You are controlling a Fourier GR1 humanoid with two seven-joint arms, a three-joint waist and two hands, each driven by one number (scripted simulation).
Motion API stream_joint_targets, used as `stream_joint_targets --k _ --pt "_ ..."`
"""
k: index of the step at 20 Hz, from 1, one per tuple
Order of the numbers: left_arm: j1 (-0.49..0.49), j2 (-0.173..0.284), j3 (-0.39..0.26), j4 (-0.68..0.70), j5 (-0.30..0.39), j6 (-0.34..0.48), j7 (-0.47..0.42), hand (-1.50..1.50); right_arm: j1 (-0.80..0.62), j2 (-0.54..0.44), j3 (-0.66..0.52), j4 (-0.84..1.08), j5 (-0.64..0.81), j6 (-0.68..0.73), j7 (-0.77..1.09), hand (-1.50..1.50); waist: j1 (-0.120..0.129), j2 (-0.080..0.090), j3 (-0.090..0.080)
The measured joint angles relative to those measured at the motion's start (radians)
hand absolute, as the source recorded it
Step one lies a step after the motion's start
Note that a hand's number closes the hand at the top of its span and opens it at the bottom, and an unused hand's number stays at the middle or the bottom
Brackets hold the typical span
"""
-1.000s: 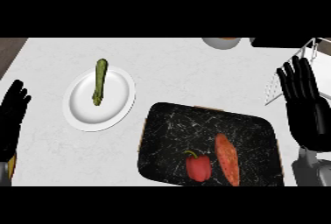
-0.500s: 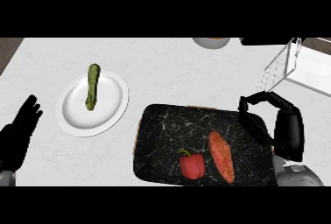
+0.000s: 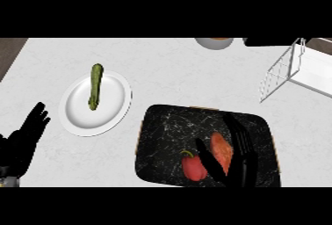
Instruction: Pick the bell pepper from the tray and place it in the tiered shelf
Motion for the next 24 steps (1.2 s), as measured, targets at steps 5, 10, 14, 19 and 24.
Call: stream_joint_targets --k 5,10,14,19,24 --pt "0.011 0.003 0.013 0.006 0.006 -0.005 -0.011 0.0 0.118 0.024 -0.013 0.018 0.235 -0.016 0.135 -1.5 -0.02 -0.002 -0.005" --pt "0.021 0.002 0.017 0.005 0.006 -0.008 -0.026 0.0 0.229 0.031 -0.018 0.025 0.425 0.085 0.288 -1.5 -0.024 0.004 -0.007" --pt "0.022 0.006 0.022 0.004 0.011 -0.016 -0.029 0.0 0.276 0.031 -0.015 -0.002 0.565 0.221 0.412 -1.5 -0.013 0.003 -0.017" --pt "0.023 0.003 0.014 0.005 0.006 -0.023 -0.038 0.0 0.294 0.031 0.02 -0.067 0.739 0.432 0.597 -1.5 0.002 0.003 -0.017" --pt "0.011 0.0 0.006 0.013 0.006 -0.036 -0.038 0.0 0.269 0.031 0.123 -0.135 0.875 0.706 0.82 -1.5 0.019 0.007 -0.007"
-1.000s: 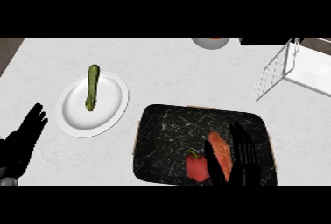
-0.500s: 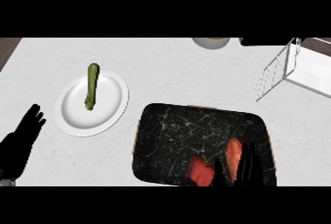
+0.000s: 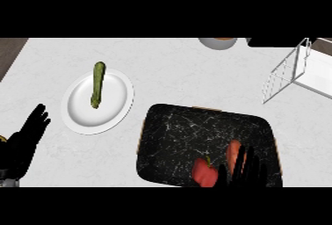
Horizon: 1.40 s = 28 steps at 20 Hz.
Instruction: Pick the bell pepper from the tray and place it in the tiered shelf
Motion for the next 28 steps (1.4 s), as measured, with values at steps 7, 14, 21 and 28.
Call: stream_joint_targets --k 7,14,21,28 --pt "-0.032 -0.004 0.001 0.028 0.0 -0.02 -0.006 0.0 -0.14 -0.01 0.186 -0.077 0.011 0.339 0.213 -1.5 0.019 0.005 0.013" --pt "-0.052 -0.022 -0.004 0.061 -0.013 -0.026 -0.012 0.0 -0.28 -0.021 0.202 -0.082 -0.077 0.452 0.262 -1.5 0.023 0.006 0.017" --pt "-0.057 -0.032 0.006 0.082 -0.023 -0.035 -0.026 0.0 -0.368 -0.022 0.178 -0.024 -0.135 0.487 0.269 -1.5 0.021 0.0 0.014" --pt "-0.066 -0.034 0.019 0.088 -0.029 -0.045 -0.021 0.0 -0.411 -0.019 0.133 0.007 -0.187 0.502 0.257 1.5 0.019 -0.003 0.013"
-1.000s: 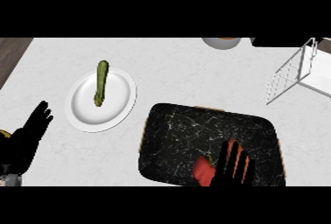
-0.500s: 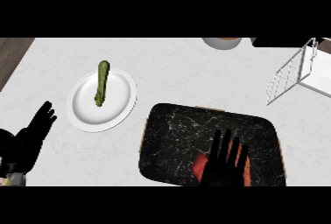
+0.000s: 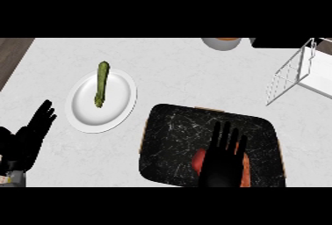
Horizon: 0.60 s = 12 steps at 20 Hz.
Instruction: Pick the bell pepper from the tray and place it in the tiered shelf
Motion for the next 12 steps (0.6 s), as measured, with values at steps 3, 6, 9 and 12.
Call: stream_joint_targets --k 3,6,9,12 --pt "-0.004 0.003 0.012 0.009 0.0 -0.007 -0.006 0.0 0.005 0.005 -0.001 0.003 -0.02 -0.005 0.005 1.5 -0.001 -0.002 -0.001" --pt "0.006 0.001 0.017 0.009 -0.002 -0.019 -0.014 0.0 -0.003 0.005 -0.008 0.017 -0.032 -0.01 -0.007 1.5 0.001 -0.006 -0.003" --pt "-0.014 -0.001 0.024 0.022 -0.002 -0.026 -0.005 0.0 -0.007 0.006 -0.003 0.016 -0.016 0.004 -0.026 1.5 -0.003 -0.007 -0.004" --pt "-0.002 -0.008 0.026 0.026 -0.01 -0.031 -0.022 0.0 -0.027 0.006 -0.001 0.036 -0.003 0.009 -0.03 1.5 -0.001 -0.007 -0.004"
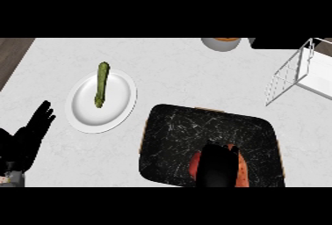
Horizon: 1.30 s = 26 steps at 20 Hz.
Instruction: Pick the bell pepper from the tray and place it in the tiered shelf
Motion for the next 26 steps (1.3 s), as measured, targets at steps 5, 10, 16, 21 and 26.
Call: stream_joint_targets --k 5,10,16,21,26 --pt "-0.009 -0.003 0.01 0.004 -0.007 -0.003 0.008 0.0 -0.004 0.0 0.032 0.002 0.07 0.004 -0.006 1.5 -0.003 0.002 0.002" --pt "-0.017 -0.015 0.013 0.032 -0.022 -0.007 -0.007 0.0 -0.031 -0.015 0.088 -0.056 0.11 0.015 -0.005 1.5 -0.003 0.008 0.008" --pt "-0.009 -0.023 0.024 0.018 -0.018 0.001 0.0 0.0 0.05 -0.168 -0.147 -0.322 -0.138 -0.008 -0.247 1.5 -0.021 0.013 0.013" --pt "-0.001 -0.023 0.029 0.011 -0.022 0.007 0.0 0.0 0.096 -0.284 -0.434 -0.487 -0.43 0.004 -0.421 1.5 -0.029 0.012 0.014" --pt "0.008 -0.02 0.033 -0.014 -0.02 0.006 0.02 0.0 0.125 -0.309 -0.713 -0.619 -0.722 0.074 -0.481 1.5 -0.032 0.008 0.013"
